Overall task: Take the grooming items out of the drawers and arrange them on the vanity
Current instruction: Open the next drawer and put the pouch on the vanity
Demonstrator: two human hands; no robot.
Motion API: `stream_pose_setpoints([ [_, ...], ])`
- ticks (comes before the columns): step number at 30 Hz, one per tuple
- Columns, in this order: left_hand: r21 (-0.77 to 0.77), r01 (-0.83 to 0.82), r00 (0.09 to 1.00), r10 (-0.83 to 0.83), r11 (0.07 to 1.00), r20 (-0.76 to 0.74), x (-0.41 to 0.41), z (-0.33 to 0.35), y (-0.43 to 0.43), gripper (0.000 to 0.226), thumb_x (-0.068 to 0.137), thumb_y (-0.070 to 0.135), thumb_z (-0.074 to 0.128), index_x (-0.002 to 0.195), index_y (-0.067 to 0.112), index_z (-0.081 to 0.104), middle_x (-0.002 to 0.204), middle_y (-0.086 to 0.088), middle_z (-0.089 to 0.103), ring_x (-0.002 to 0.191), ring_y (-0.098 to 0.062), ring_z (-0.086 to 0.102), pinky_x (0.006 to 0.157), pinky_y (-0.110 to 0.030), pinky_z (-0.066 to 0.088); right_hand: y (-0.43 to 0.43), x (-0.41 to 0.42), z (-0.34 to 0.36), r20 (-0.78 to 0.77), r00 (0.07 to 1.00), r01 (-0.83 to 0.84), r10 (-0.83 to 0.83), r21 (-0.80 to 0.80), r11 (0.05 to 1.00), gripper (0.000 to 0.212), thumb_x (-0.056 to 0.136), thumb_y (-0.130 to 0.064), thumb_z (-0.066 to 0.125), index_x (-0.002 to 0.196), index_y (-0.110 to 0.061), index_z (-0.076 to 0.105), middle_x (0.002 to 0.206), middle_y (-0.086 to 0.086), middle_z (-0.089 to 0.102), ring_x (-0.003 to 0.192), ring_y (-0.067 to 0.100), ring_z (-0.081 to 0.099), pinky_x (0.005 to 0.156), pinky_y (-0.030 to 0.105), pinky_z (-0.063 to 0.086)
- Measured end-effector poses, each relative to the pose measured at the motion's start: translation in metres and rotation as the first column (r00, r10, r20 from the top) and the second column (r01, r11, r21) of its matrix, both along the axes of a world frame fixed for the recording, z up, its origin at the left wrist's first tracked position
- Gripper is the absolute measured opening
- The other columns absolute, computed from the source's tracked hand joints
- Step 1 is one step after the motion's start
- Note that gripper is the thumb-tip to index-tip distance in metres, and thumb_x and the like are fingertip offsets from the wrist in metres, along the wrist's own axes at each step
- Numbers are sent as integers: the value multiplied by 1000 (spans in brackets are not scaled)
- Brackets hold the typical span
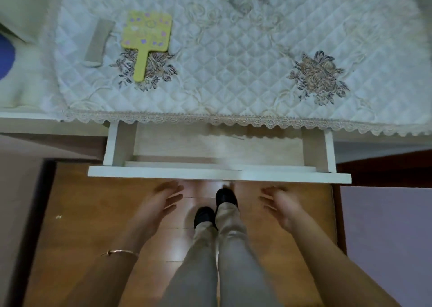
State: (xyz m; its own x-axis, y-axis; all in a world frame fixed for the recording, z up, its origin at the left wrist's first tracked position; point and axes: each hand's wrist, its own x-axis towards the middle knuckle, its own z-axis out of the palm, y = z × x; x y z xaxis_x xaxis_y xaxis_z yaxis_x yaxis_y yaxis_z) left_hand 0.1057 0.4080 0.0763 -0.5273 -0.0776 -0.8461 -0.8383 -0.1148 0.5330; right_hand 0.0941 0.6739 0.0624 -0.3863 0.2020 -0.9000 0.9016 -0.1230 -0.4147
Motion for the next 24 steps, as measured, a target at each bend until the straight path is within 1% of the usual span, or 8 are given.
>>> stream_pose_setpoints([
  [3, -146, 115, 955, -149, 983, -255, 21, 44, -4, 17, 91, 12, 52, 94, 22, 65, 96, 3, 70, 95, -12, 63, 82, -24, 48, -5, 18, 44, -155, 911, -355, 383, 178, 918, 10, 90, -9, 51, 92, -14, 59, 102, 8, 65, 86, 18, 60, 68, 20, 44],
  [6, -522, 160, 756, -444, 838, -481, 13, 77, -4, 15, 86, 22, 54, 91, 30, 65, 93, 18, 68, 90, 7, 56, 80, -8, 43, -10, 22, 79, -312, 694, -520, 649, 406, 752, 11, 88, -14, 56, 86, -22, 63, 84, -8, 65, 81, 10, 60, 67, 10, 43],
  [8, -756, 197, 598, -687, 625, -412, -4, 80, -6, 32, 84, 31, 44, 107, 20, 63, 112, 9, 60, 109, -3, 48, 95, -18, 35, -13, 11, 93, -343, 594, -494, 728, 559, 666, 16, 90, -17, 53, 103, -18, 63, 97, -8, 65, 87, 4, 58, 74, 7, 42],
  [11, -886, 314, 454, -873, 341, -175, -22, 63, -12, 49, 85, 41, 34, 108, 8, 62, 109, -9, 64, 106, -28, 54, 93, -37, 41, -9, -12, 88, -239, 484, -444, 842, 762, 471, 32, 92, -17, 48, 123, -11, 54, 124, 4, 58, 117, 19, 49, 99, 29, 38],
  [14, -830, 375, 496, -846, 414, -198, -23, 48, -16, 27, 92, 28, 44, 98, 10, 63, 88, -2, 55, 89, -25, 52, 79, -34, 41, -3, -17, 73, -48, 440, -535, 897, 789, 304, 31, 91, -24, 45, 110, -8, 63, 116, 12, 65, 109, 30, 55, 94, 41, 45],
  [16, -818, 350, 536, -814, 456, -224, -22, 46, -14, 19, 92, 22, 48, 95, 10, 63, 84, 1, 48, 83, -22, 47, 74, -31, 36, -3, -8, 69, -22, 407, -548, 913, 794, 263, 32, 92, -26, 42, 100, -7, 67, 103, 13, 69, 97, 31, 58, 85, 41, 47],
  [19, -825, 308, 582, -780, 473, -230, -12, 44, -10, 18, 90, 19, 50, 88, 8, 63, 77, 2, 46, 78, -18, 43, 71, -30, 34, -2, 9, 69, -51, 395, -542, 917, 793, 277, 32, 93, -28, 43, 105, -8, 66, 106, 11, 69, 99, 30, 57, 87, 40, 45],
  [24, -867, 254, 598, -774, 430, -209, 27, 41, -9, 15, 87, 18, 55, 78, 9, 64, 71, 4, 47, 73, -16, 43, 69, -29, 31, 1, 43, 66, -51, 428, -582, 902, 748, 319, 31, 93, -30, 43, 87, -11, 66, 88, 3, 68, 88, 24, 56, 75, 34, 44],
])
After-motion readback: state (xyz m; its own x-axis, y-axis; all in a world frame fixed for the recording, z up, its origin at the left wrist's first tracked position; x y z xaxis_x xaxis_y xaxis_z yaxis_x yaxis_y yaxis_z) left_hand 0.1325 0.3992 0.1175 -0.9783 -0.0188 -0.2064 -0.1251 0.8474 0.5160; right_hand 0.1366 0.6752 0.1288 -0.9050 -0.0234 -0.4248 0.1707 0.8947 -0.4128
